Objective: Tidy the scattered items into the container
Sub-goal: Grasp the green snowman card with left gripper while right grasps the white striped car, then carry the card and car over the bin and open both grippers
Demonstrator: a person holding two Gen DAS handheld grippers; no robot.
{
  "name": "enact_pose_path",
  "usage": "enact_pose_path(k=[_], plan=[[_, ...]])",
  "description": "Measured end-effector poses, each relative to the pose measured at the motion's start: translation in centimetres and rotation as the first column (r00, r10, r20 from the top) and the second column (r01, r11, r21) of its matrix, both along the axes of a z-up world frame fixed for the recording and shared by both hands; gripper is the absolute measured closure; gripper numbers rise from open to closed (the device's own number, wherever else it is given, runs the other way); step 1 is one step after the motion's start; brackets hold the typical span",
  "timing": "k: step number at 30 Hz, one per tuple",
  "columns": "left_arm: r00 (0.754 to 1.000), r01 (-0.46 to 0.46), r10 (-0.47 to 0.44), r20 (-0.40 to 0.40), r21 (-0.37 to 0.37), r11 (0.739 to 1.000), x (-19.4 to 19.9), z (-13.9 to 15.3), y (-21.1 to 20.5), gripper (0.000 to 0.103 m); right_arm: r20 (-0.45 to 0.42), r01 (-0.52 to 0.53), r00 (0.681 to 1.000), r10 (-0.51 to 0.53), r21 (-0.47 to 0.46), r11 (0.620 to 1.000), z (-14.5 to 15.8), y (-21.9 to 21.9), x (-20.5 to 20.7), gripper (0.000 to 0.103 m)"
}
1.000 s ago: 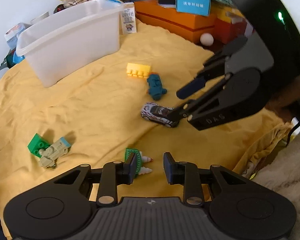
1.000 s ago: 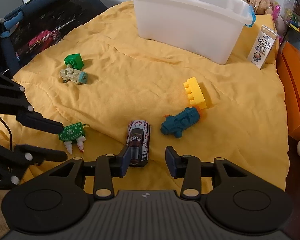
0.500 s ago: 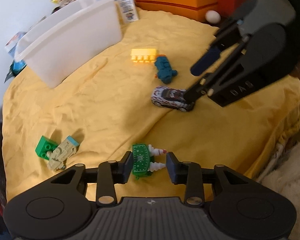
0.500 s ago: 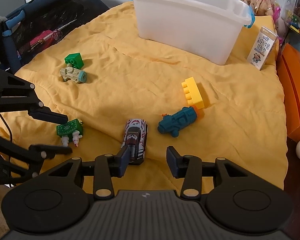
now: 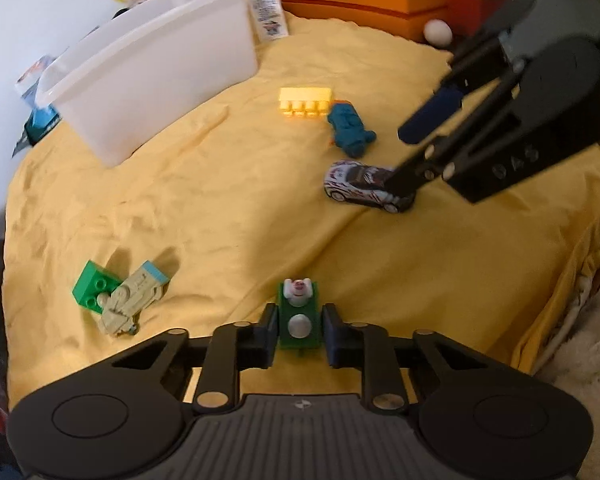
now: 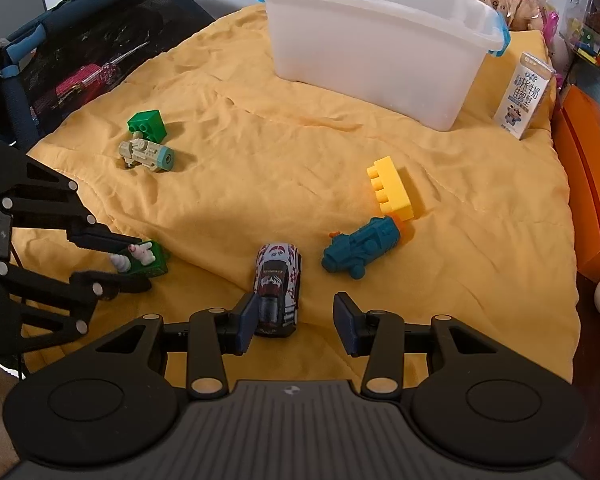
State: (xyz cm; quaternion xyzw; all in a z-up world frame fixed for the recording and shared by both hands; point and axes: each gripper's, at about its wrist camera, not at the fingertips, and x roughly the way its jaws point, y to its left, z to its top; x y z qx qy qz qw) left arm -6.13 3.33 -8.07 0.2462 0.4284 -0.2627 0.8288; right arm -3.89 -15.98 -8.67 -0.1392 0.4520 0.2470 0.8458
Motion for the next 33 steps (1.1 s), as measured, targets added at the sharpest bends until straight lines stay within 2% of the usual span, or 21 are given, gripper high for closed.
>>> enact_pose_path(k=[6, 8, 9, 13, 16, 21, 24, 26, 29, 33], plan=[[0.999, -0.044, 0.042, -0.034, -0.062, 0.997, 0.5, 0.3, 0.6, 0.079, 0.011, -0.033, 0.999, 0.033, -0.025, 0.999, -1.5, 1.9, 0.1, 0.051], [0.998, -0.056, 0.052, -0.042, -0.084, 0.995, 0.8, 0.7, 1.1, 0.079, 0.014, -0.049, 0.999, 0.050, -0.057, 0.997, -2.2, 2.4, 0.0, 0.058], [0.998, -0.061, 0.057, -0.040, -0.092, 0.994, 0.9, 1.0, 1.4, 0.079, 0.016, -0.053, 0.998, 0.054, -0.050, 0.997, -2.1, 2.5, -0.1, 0.069], [0.997, -0.083, 0.082, -0.015, -0.145, 0.986, 1.9, 3.1, 2.4, 0.079, 0.017, -0.040, 0.999, 0.041, -0.039, 0.998, -0.9, 2.5, 0.2, 0.070], [0.995, -0.083, 0.092, 0.046, -0.176, 0.981, 3.3, 5.6, 3.1, 0.079, 0.036, 0.000, 0.999, 0.000, -0.001, 1.000, 0.6, 2.3, 1.4, 0.070], [0.979, -0.055, 0.087, 0.182, -0.177, 0.983, 6.9, 9.6, 3.2, 0.079, 0.121, 0.040, 0.992, -0.046, 0.048, 0.998, 4.1, 2.1, 4.8, 0.069], [0.972, -0.054, 0.107, 0.208, -0.249, 0.967, 10.1, 12.6, 3.4, 0.079, 0.162, 0.066, 0.983, -0.085, 0.123, 0.990, 6.9, 1.5, 8.1, 0.069], [0.958, -0.041, 0.113, 0.263, -0.267, 0.963, 12.4, 14.7, 3.0, 0.079, 0.200, 0.082, 0.973, -0.113, 0.160, 0.984, 8.9, 1.3, 10.5, 0.069], [0.928, -0.049, 0.139, 0.346, -0.256, 0.965, 16.2, 16.6, 2.0, 0.079, 0.282, 0.093, 0.948, -0.149, 0.200, 0.975, 12.1, 1.8, 13.7, 0.069], [0.911, -0.119, 0.209, 0.355, -0.260, 0.958, 22.4, 17.1, 1.2, 0.079, 0.352, 0.135, 0.911, -0.213, 0.234, 0.963, 14.4, 3.0, 18.2, 0.069]])
